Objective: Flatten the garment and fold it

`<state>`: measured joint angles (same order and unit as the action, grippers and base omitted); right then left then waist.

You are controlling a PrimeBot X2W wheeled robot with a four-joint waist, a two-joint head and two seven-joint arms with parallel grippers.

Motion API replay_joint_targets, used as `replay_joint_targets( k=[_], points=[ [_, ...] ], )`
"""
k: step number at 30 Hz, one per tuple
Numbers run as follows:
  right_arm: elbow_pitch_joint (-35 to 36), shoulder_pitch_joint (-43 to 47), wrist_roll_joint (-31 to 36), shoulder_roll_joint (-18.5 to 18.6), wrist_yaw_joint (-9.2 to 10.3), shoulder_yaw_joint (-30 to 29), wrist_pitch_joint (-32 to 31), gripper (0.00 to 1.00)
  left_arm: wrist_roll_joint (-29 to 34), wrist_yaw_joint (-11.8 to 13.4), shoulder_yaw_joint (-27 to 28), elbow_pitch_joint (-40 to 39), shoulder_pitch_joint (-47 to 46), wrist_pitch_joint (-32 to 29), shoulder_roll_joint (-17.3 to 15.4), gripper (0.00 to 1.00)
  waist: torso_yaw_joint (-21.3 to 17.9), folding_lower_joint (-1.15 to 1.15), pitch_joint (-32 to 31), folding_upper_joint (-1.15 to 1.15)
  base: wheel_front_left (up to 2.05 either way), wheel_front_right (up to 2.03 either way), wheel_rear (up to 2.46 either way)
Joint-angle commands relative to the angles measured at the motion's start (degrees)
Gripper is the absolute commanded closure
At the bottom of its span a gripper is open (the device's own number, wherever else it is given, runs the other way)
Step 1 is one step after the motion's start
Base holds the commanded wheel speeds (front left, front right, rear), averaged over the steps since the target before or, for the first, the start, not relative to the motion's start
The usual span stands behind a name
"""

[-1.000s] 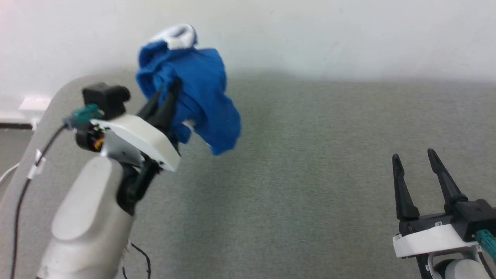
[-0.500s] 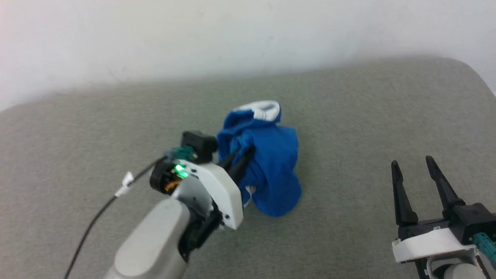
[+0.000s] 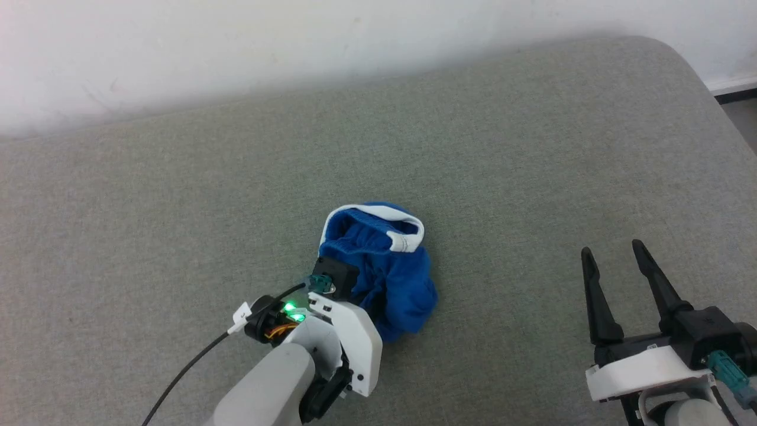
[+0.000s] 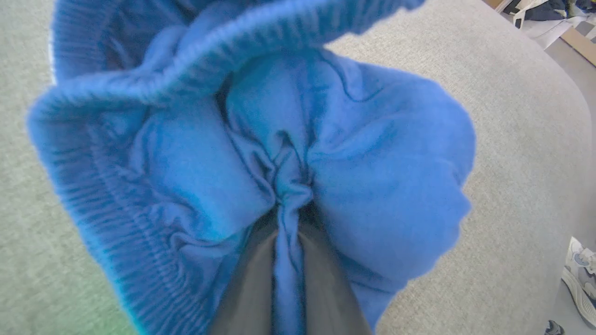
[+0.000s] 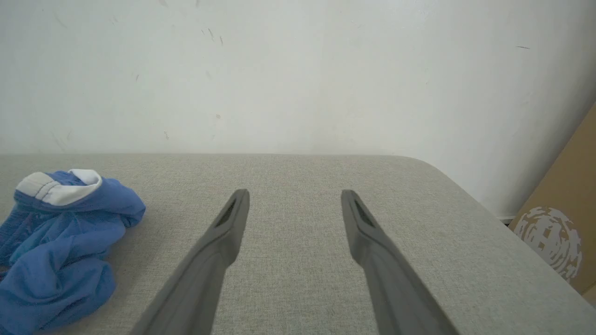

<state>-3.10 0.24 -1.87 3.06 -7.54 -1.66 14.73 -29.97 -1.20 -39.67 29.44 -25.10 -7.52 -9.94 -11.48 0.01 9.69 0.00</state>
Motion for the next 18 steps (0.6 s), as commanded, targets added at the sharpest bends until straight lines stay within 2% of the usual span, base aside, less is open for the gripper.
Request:
replay_joint_targets(
  k=[1, 9, 14, 18],
  points=[
    [-0.3, -0.6, -0.3, -0.2, 0.05, 0.0, 0.3, 0.0, 0.6, -0.1, -0.4, 1.1, 0.0, 0.6, 0.2, 0.0, 0.6, -0.01, -0.3, 0.0, 0.0, 0.0, 0.0],
    [-1.9, 0.7, 0.4, -0.2, 0.05, -0.4, 0.3, 0.0, -0.6, 0.4, 0.9, -0.5, 1.7, 4.2, -0.2, 0.0, 5.1, -0.01, -5.3, 0.0, 0.0, 0.0, 0.0],
    [-2.8, 1.8, 1.5, -0.2, 0.05, -1.4, 0.3, 0.0, -3.0, 1.1, 2.9, -5.9, 4.7, 4.7, -1.8, 0.0, 8.5, -0.01, -8.8, 0.0, 0.0, 0.0, 0.0],
    [-2.8, 2.6, 1.7, -0.2, 0.05, -1.9, 0.3, 0.0, -4.2, 3.3, 5.7, -12.0, 7.0, 6.1, -4.1, 0.0, 11.2, -0.01, -11.1, 0.0, 0.0, 0.0, 0.0]
  ],
)
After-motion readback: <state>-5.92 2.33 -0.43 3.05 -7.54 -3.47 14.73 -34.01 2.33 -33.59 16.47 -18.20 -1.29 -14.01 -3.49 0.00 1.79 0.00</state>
